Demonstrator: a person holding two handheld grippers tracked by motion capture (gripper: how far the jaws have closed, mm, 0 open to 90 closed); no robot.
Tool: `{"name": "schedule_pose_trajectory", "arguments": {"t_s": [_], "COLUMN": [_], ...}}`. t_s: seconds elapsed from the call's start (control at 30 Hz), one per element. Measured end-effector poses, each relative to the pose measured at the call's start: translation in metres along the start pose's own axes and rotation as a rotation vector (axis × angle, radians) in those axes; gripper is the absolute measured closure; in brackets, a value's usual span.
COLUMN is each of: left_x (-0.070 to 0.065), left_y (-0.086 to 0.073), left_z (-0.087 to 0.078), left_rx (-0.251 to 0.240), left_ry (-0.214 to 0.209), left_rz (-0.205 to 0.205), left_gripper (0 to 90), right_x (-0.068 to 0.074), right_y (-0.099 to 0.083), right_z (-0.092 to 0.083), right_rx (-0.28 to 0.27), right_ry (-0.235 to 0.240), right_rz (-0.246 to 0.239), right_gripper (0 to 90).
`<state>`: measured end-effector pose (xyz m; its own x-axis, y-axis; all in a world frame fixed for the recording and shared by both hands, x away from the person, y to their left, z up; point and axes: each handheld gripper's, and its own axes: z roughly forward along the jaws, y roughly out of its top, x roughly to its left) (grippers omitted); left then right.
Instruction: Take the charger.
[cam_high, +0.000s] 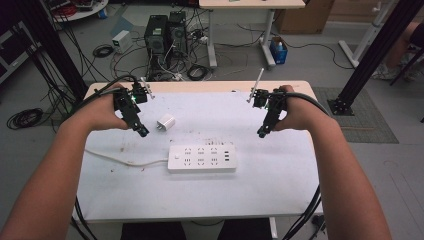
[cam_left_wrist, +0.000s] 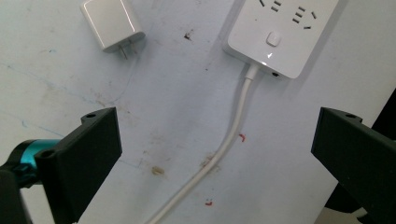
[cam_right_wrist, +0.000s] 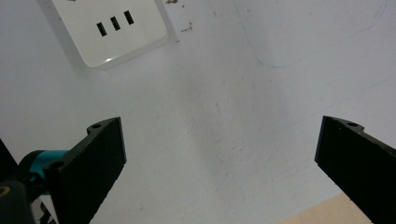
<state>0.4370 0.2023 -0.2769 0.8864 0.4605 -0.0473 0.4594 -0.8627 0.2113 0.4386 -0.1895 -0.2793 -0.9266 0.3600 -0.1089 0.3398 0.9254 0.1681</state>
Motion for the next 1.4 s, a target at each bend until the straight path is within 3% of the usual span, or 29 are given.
{"name": "schedule_pose_trajectory", "arguments": {"t_s": [0.27, 0.5, 0.7, 0.8, 0.97, 1.13, 1.17, 1.2, 1.23, 1.4], "left_x": [0.004, 0.015, 0.025, 0.031, 0.037, 0.045, 0.045, 0.048, 0.050, 0.057], "left_y": [0.004, 0.004, 0.005, 0.004, 0.005, 0.009, 0.009, 0.010, 0.011, 0.014], "left_z": [0.003, 0.015, 0.036, 0.053, 0.071, 0.094, 0.094, 0.100, 0.102, 0.112], "left_rx": [-0.015, -0.045, -0.055, -0.084, -0.111, -0.197, -0.197, -0.223, -0.230, -0.245], "left_ry": [0.008, 0.026, 0.033, 0.034, 0.039, 0.073, 0.073, 0.094, 0.111, 0.122], "left_rz": [-0.027, -0.126, -0.187, -0.232, -0.271, -0.349, -0.349, -0.369, -0.376, -0.397], "left_gripper": [1.7, 1.7, 1.7, 1.7, 1.7, 1.7, 1.7, 1.7, 1.7, 1.7], "right_x": [0.000, 0.004, 0.008, 0.011, 0.013, 0.015, 0.015, 0.015, 0.015, 0.015], "right_y": [-0.004, -0.008, -0.007, -0.007, -0.008, -0.009, -0.009, -0.010, -0.011, -0.013], "right_z": [-0.004, -0.004, -0.006, -0.006, -0.008, -0.009, -0.009, -0.008, -0.008, -0.006], "right_rx": [-0.011, -0.013, -0.021, -0.030, -0.034, -0.040, -0.040, -0.040, -0.044, -0.052], "right_ry": [-0.009, -0.018, -0.023, -0.030, -0.038, -0.047, -0.047, -0.052, -0.054, -0.055], "right_rz": [0.013, 0.015, 0.014, 0.007, 0.007, 0.010, 0.010, 0.017, 0.016, 0.025], "right_gripper": [1.2, 1.2, 1.2, 1.2, 1.2, 1.2, 1.2, 1.2, 1.2, 1.2]}}
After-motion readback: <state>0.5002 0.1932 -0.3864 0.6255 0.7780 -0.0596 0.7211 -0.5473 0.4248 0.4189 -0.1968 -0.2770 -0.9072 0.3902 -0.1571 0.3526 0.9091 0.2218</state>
